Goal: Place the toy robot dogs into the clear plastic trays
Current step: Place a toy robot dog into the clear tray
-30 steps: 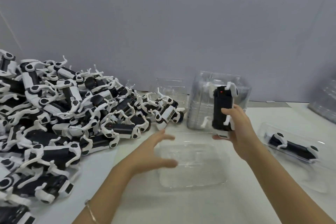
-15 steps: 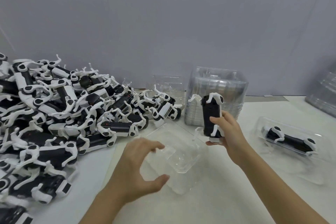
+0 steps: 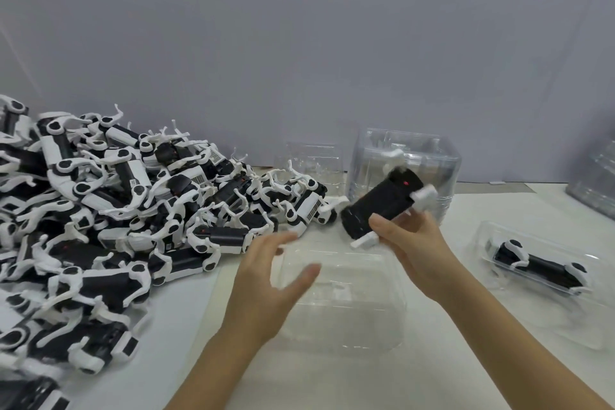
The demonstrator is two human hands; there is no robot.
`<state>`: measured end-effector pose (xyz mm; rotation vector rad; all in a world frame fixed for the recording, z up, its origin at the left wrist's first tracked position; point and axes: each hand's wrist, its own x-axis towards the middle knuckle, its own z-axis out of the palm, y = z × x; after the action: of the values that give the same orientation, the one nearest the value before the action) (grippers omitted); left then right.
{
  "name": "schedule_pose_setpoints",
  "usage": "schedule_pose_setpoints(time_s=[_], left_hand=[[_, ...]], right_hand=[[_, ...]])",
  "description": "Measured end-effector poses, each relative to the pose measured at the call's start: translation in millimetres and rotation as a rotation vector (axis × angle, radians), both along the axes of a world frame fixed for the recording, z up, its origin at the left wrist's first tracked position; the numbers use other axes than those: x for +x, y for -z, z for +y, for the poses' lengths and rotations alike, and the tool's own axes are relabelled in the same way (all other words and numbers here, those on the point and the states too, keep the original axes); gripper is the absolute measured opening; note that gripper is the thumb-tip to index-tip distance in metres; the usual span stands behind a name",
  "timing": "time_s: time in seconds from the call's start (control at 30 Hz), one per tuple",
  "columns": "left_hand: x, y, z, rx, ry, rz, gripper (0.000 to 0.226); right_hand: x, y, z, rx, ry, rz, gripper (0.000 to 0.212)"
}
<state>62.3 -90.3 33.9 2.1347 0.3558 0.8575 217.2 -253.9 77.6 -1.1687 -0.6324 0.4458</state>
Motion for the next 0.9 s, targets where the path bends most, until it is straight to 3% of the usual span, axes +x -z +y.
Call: schedule_pose_setpoints(time_s=[0.07,0.17,0.23,0.33,0.43,0.53,0.63,0.7,0.8,0.9], left_hand=[[16,-20,-4,-0.400,0.093,-0.004,0.053],[34,-44,-6,-0.880,0.298,0.024,0.025],[37,-48,-5,-1.045,0.373,-0.006,0.025],[38,-46,-3,-1.168,0.373,-0.040,0.043],[37,-41,2,-1.126,0.340,-0.076,0.023],[37,-35,9,-0.986,0.327,-0.103,0.024],[40,-35,3,-0.841,0.329,-0.024,0.042],[43,-35,0,-0.748,0.283,-0.011,0.047],[37,-30,15,-0.541,0.188,-0.001,0.046],[22,-17,42,-0.306,0.143,0.028,0.075]], right_hand=[[-9,-1,6,0.008,-0.079,-0.040,0.049],[-19,1,16,-0.020,-0.085,-0.112,0.067],[-19,-1,16,-0.023,-0.093,-0.129,0.074],[-7,-8,2,-0.063,-0.213,-0.092,0.091],[15,-17,-21,-0.133,-0.354,-0.062,0.089],[24,-25,-29,-0.262,-0.487,-0.021,0.078],[24,-28,-14,-0.653,-0.287,-0.320,0.045],[22,-29,-3,-0.799,-0.305,-0.483,0.041],[24,-27,2,-0.867,-0.273,-0.694,0.038],[29,-17,2,-0.837,-0.183,-0.730,0.040]])
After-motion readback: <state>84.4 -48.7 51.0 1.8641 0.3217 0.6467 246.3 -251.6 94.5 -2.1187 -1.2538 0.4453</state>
